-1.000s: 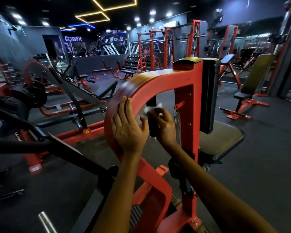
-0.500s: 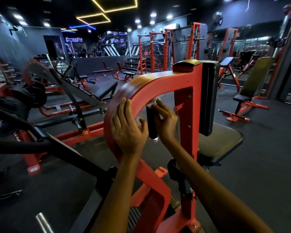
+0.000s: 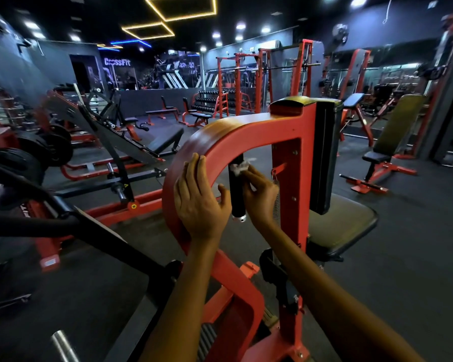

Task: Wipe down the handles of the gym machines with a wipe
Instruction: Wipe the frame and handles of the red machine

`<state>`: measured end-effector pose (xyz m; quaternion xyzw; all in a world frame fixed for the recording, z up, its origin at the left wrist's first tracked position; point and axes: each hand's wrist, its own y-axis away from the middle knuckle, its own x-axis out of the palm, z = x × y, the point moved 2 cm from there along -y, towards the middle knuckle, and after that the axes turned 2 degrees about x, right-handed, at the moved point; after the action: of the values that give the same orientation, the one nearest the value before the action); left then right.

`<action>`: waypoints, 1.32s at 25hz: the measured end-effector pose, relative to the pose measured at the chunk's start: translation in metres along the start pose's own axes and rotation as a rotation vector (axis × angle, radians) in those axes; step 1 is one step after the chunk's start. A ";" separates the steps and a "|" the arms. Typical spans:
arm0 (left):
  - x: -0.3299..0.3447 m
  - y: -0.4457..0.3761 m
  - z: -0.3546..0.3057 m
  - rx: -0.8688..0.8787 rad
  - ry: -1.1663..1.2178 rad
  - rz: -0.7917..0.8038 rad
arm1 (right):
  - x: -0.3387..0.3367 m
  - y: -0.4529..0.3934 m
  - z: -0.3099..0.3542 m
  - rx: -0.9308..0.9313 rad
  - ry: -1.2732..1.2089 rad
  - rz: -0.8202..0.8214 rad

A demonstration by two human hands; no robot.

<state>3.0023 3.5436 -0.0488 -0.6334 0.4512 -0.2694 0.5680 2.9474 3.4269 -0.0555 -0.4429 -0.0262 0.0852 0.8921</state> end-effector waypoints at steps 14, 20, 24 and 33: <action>0.000 -0.001 0.001 0.006 -0.008 -0.007 | 0.011 -0.035 0.023 0.514 -0.547 0.023; 0.000 0.000 0.000 0.003 0.005 -0.001 | 0.026 -0.025 0.029 0.422 -0.435 0.035; 0.000 -0.001 0.000 -0.007 0.016 -0.007 | 0.018 -0.057 0.020 0.738 -0.530 0.191; -0.003 0.000 -0.001 -0.001 0.010 -0.012 | 0.033 -0.030 0.015 0.486 -0.368 0.127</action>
<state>2.9999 3.5456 -0.0478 -0.6348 0.4505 -0.2758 0.5639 2.9817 3.4268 -0.0234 -0.1945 -0.1385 0.2235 0.9450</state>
